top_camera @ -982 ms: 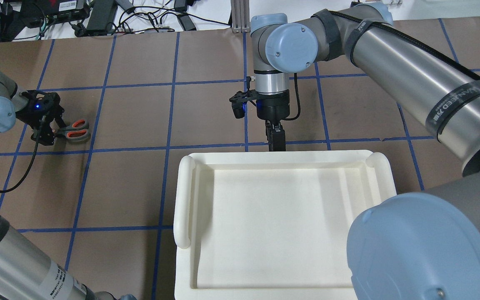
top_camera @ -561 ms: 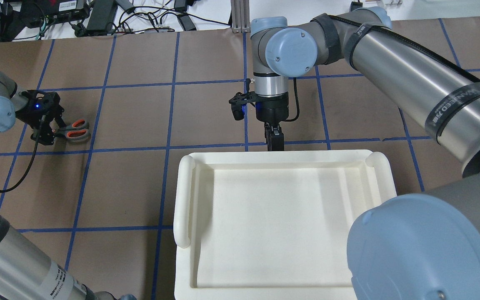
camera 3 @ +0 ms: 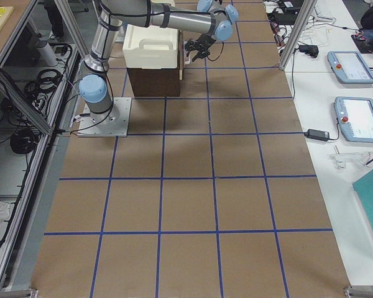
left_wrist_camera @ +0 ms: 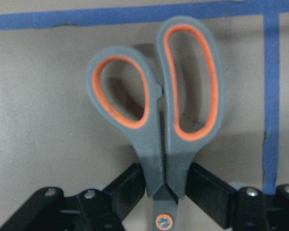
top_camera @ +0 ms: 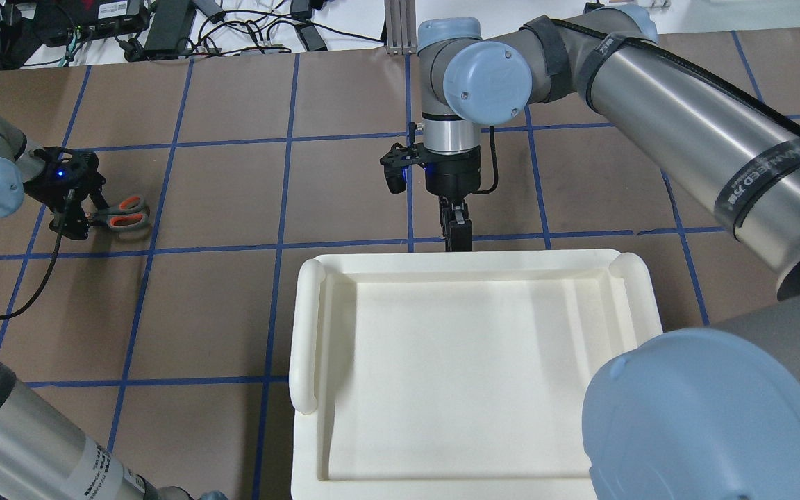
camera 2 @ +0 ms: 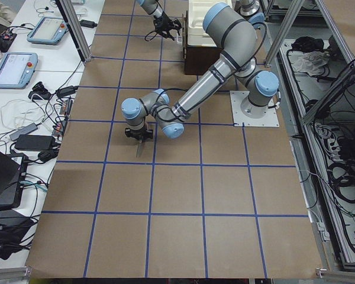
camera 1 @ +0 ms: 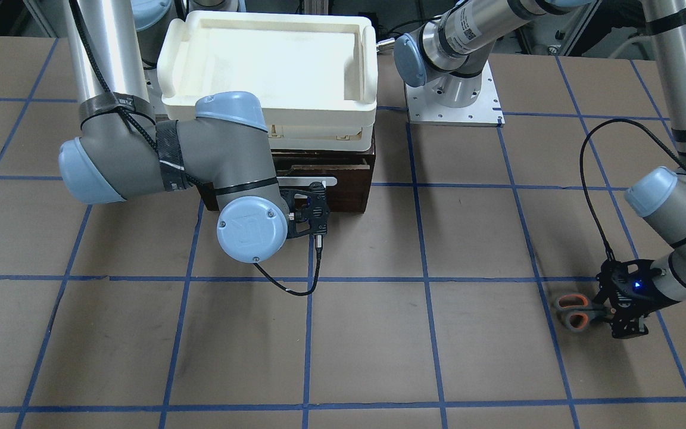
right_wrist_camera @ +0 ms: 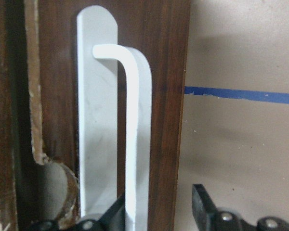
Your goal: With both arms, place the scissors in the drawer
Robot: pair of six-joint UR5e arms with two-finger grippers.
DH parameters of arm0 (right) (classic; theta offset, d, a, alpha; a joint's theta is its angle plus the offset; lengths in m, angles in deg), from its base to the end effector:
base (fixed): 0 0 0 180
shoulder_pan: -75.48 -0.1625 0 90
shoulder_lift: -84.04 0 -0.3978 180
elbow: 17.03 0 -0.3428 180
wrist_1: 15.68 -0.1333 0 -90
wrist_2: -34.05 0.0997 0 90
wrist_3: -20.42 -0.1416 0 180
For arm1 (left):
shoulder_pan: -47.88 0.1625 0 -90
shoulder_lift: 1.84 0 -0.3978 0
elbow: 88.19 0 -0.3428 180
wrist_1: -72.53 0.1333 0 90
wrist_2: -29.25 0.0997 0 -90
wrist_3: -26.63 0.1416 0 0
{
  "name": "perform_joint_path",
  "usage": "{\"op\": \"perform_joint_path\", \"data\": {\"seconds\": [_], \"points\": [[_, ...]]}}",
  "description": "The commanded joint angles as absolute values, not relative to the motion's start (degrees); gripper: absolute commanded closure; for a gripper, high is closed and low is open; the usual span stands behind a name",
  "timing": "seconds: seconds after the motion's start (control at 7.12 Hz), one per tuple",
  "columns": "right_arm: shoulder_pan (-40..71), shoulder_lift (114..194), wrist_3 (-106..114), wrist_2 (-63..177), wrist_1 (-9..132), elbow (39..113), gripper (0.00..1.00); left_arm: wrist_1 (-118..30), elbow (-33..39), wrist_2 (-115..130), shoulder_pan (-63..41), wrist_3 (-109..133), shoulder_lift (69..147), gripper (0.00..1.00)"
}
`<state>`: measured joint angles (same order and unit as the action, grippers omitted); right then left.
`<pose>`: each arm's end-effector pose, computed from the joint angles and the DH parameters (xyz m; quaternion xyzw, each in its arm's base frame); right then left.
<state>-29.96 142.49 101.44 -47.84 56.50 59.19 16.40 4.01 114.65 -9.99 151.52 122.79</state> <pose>0.2899 -0.4740 0.2249 -0.6940 0.6488 0.2198 0.2217 0.1927 -0.5789 0.1382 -0.7224 -0.6898 0.0342 0.0333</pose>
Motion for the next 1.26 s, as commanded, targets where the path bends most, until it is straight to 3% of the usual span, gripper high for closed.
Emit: {"op": "perform_joint_path", "data": {"seconds": [0.0, 1.12], "points": [[-29.7, 141.8, 101.5, -47.9, 56.7, 57.1, 0.49, 16.0, 4.0, 114.7, -10.1, 151.5, 122.4, 1.00], [-29.1, 137.5, 101.6, -47.9, 57.3, 49.6, 0.52, 11.6, 3.7, 115.5, -14.4, 150.7, 116.4, 1.00]]}}
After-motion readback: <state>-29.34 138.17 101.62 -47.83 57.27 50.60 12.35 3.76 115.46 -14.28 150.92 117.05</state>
